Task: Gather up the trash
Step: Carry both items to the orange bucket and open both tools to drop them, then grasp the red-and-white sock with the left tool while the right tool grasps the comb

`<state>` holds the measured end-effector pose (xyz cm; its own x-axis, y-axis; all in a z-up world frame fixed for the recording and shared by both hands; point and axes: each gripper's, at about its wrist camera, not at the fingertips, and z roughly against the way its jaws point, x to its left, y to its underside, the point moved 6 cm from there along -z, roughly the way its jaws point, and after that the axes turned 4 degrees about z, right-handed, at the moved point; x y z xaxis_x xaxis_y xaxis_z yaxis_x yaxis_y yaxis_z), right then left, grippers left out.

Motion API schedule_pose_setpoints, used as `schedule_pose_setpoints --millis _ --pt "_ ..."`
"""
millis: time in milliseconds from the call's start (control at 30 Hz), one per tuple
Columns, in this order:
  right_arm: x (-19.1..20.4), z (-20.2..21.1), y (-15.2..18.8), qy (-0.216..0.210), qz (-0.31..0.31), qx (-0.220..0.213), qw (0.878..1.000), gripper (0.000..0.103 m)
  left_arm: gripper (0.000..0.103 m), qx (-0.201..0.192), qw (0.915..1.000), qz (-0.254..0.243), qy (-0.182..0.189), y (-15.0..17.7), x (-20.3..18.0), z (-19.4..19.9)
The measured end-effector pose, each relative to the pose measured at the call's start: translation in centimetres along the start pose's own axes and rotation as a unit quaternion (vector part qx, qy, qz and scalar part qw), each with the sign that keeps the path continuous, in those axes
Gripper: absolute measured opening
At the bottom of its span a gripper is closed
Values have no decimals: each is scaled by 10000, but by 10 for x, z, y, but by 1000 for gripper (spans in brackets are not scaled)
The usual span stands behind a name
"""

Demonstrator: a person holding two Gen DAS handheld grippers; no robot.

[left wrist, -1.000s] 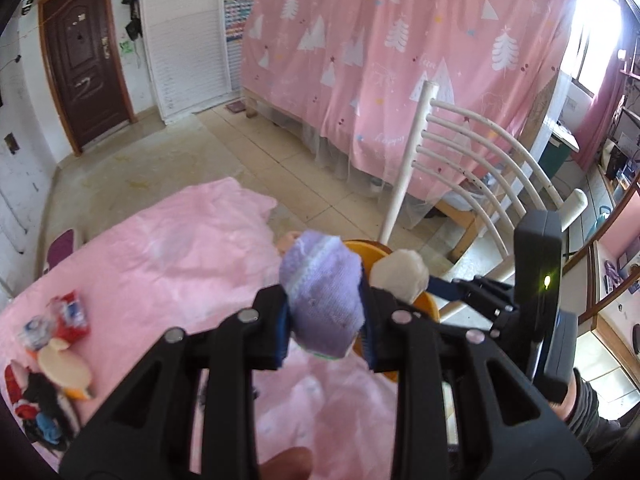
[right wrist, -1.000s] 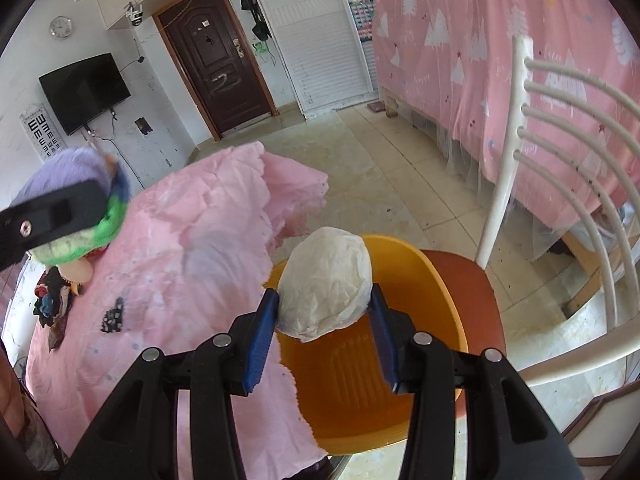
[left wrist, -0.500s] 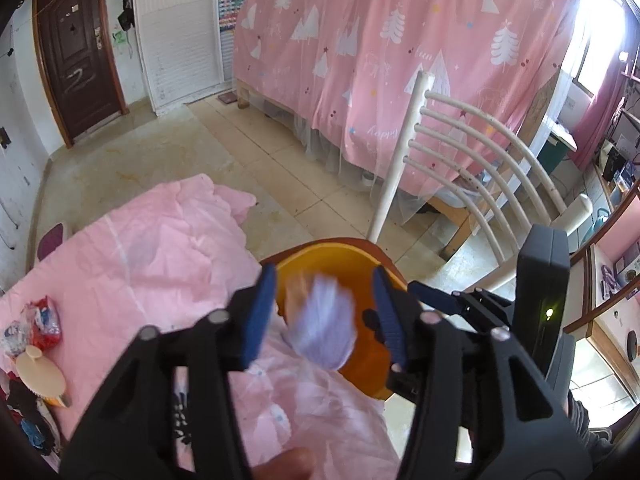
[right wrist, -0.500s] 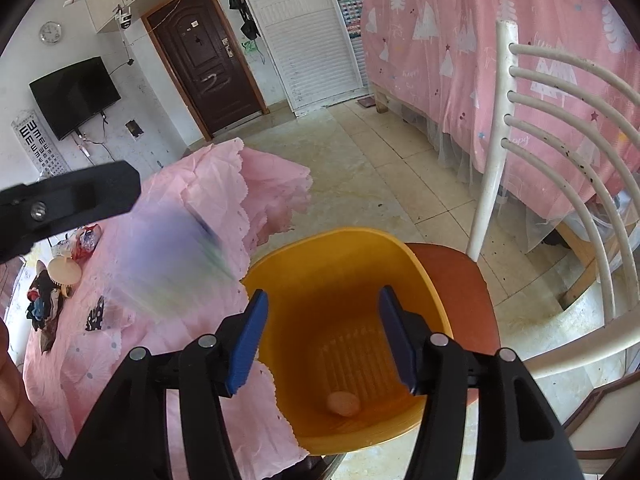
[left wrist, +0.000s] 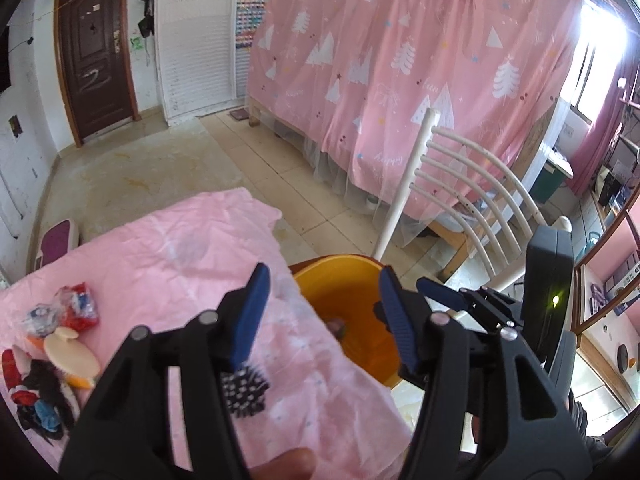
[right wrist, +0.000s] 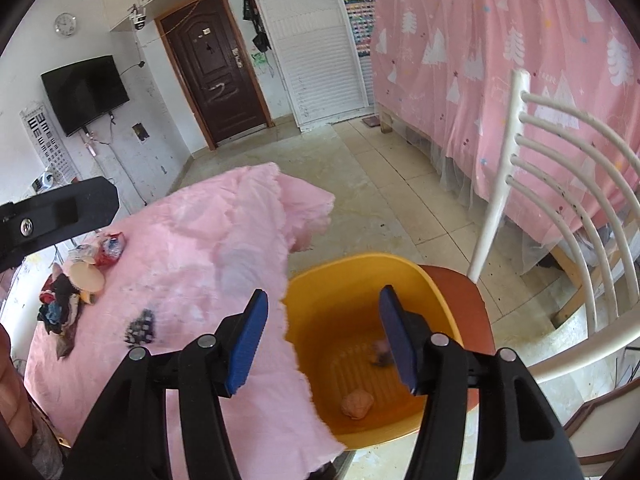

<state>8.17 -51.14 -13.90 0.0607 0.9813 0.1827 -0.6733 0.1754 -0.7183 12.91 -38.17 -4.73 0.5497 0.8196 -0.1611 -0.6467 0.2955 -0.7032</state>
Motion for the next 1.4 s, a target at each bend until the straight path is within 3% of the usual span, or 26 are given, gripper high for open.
schedule_pose_setpoints --millis 633,1067,1400 --pt "145 -5 -24 -264 892 37 9957 48 58 -577 9950 683 -449 21 118 88" --pt "248 -34 -26 -512 1501 239 9871 48 58 -761 9822 1297 -1123 49 230 138" --pt "302 -58 -23 -659 1849 419 9796 49 59 -709 9734 1619 -1457 67 292 156"
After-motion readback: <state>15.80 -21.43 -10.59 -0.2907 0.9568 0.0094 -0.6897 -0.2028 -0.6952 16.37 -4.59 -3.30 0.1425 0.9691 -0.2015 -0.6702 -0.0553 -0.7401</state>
